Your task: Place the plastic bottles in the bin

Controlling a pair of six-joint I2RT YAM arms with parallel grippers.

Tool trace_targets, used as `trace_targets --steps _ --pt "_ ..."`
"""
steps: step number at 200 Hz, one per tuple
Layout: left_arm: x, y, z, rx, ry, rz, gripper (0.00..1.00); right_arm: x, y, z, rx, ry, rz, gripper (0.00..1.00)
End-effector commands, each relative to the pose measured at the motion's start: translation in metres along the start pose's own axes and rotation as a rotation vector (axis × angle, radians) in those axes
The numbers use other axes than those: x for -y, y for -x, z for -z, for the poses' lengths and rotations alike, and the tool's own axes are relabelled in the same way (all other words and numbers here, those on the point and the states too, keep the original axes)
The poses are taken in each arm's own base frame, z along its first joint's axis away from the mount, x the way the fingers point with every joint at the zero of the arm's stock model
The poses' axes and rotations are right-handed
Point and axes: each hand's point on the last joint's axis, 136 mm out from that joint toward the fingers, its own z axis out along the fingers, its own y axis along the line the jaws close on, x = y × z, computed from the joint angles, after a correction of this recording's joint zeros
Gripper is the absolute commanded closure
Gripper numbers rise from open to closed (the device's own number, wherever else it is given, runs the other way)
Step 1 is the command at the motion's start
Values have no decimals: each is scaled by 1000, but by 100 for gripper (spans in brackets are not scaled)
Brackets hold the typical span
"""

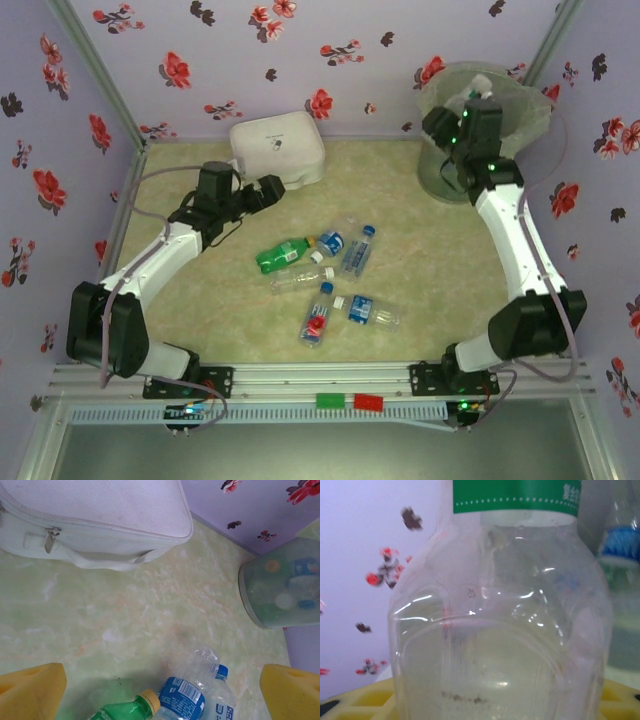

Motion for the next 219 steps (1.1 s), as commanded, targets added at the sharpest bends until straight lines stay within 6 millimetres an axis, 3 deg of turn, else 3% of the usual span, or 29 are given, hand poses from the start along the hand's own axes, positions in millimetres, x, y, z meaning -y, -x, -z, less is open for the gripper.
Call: trace_targets --steps 1,23,52,101,118,142,183,219 --pt "-1 -7 7 -43 10 5 0 -8 43 -18 86 34 26 55" --pt "-7 -17 12 -69 31 -2 0 3 71 -42 134 7 0 56" --pt "-13 -25 20 -87 54 -8 0 20 89 -76 167 -30 -26 57" --pt "-20 -31 28 -92 82 -11 0 51 94 -124 154 -92 -103 54" --pt "-19 -31 27 -97 84 -21 0 56 92 -133 137 -100 -120 47" --pt "-19 -31 27 -103 88 -30 0 57 94 -135 136 -112 -120 29" --pt "-19 -31 26 -104 88 -45 0 53 108 -114 170 -136 -69 1" --pt "-18 -29 24 -121 97 -118 0 38 112 -88 162 -106 -24 0"
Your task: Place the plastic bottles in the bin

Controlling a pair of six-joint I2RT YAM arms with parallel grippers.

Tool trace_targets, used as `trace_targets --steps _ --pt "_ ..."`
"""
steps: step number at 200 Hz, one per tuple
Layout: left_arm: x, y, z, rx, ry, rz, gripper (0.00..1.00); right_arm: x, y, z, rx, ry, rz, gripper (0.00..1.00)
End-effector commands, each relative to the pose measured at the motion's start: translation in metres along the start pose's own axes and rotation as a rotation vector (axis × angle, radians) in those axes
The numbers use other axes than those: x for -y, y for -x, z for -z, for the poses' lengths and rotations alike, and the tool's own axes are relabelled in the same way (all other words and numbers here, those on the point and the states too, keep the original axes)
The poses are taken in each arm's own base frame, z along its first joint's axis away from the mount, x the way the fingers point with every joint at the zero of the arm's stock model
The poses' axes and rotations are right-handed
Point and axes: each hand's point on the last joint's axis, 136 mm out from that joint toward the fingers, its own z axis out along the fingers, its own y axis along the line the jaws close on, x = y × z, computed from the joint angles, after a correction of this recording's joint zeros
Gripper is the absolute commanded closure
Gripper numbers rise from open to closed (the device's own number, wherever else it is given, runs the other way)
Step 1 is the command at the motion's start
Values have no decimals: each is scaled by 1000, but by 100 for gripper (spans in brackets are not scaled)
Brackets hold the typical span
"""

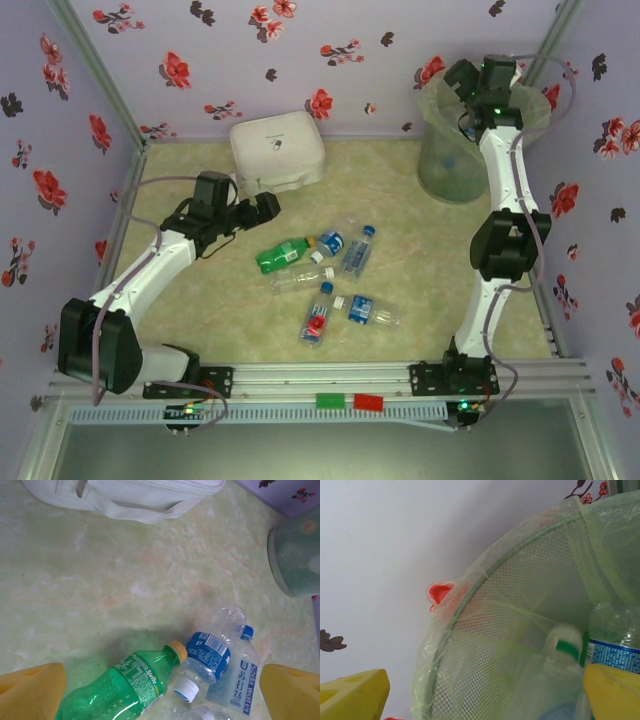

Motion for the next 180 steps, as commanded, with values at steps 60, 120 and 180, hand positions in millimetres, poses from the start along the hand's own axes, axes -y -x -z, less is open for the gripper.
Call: trace_targets --steps 60,120,180 --pt "7 -5 -6 -135 10 -344 0 -51 -25 105 -112 215 119 0" --pt "-3 -49 -23 -356 27 -544 0 -55 -167 172 -364 305 248 1" --pt "-20 -84 -51 -502 50 -574 1 -26 -284 206 -572 289 157 0"
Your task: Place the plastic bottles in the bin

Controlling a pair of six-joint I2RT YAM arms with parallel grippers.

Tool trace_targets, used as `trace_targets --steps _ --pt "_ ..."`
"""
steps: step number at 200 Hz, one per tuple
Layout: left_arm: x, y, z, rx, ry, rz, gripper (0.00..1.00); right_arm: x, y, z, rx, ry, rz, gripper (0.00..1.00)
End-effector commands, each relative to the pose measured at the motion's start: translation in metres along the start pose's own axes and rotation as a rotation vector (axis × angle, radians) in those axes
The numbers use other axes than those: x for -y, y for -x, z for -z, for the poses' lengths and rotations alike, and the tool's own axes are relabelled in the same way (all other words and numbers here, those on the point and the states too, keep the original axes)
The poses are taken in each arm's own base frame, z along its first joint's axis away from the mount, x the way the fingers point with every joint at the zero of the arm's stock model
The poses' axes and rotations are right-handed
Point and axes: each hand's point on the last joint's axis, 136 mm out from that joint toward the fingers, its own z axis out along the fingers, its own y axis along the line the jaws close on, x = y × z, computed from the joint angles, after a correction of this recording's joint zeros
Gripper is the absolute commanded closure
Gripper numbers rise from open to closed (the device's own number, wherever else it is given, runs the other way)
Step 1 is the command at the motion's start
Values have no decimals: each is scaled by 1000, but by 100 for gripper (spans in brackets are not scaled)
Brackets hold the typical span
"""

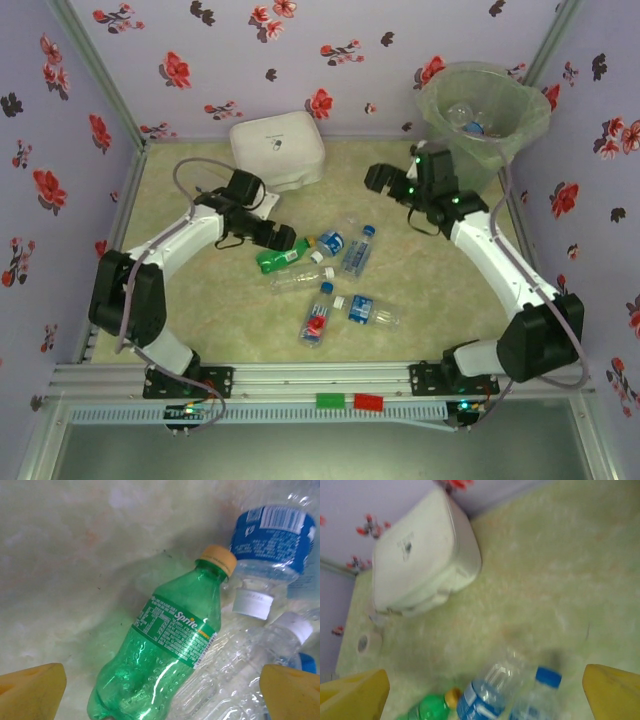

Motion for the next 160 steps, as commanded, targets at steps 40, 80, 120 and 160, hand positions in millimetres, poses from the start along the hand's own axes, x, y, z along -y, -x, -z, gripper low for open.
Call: trace_targets --steps 40,80,120,160 --pt "4 -25 -25 -134 -21 -80 1 1 -56 -18 -75 26 -125 0" --pt "-4 -38 -39 -176 13 -70 3 6 -55 -12 -56 -3 -114 1" --pt "-16 -43 -51 -205 64 -54 8 11 -56 -2 -35 -17 -110 0" --pt "-24 -49 -58 -228 103 -50 15 23 -64 0 -21 -38 -123 0"
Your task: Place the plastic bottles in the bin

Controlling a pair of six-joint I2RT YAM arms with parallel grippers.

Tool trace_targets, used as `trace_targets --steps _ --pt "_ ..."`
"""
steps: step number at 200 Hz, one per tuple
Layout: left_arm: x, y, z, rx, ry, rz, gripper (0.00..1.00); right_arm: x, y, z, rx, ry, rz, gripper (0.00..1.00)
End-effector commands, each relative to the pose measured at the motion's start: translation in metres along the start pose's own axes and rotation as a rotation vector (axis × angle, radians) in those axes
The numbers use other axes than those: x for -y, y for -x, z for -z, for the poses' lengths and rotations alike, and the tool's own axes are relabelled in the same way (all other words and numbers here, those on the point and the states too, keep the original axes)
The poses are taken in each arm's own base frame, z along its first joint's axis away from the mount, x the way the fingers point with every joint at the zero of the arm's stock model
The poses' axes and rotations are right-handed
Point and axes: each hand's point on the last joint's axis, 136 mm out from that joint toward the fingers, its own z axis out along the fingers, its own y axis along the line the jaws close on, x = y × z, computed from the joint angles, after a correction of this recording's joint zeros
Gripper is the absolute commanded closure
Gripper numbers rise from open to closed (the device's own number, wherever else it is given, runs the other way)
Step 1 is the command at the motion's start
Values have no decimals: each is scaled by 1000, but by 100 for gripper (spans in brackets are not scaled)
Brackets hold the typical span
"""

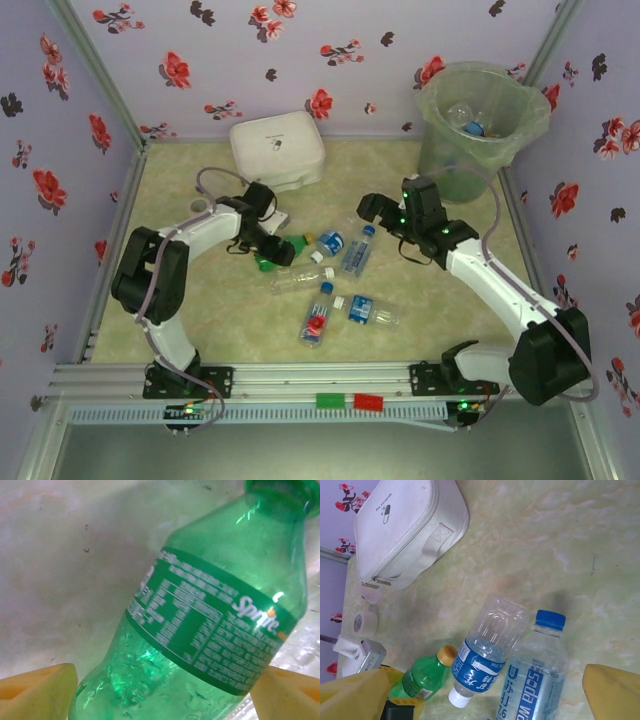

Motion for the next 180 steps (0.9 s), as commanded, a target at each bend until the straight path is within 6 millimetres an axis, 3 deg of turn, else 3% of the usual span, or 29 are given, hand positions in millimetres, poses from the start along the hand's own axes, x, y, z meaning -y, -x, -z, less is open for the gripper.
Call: trace_targets --steps 1,46,121,154,180 --pt "-7 -10 -10 -38 42 -1 16 9 -4 1 25 -23 -24 0" --pt "-12 -14 -14 -37 66 37 31 15 -10 -5 10 -30 -32 1" --pt "-11 -6 -10 18 66 39 62 8 -11 -13 -2 7 -31 0" --pt "-9 0 5 69 69 37 72 0 -8 -15 1 44 -22 0" --pt "-6 12 30 135 69 50 77 -19 -1 -15 -6 107 9 0"
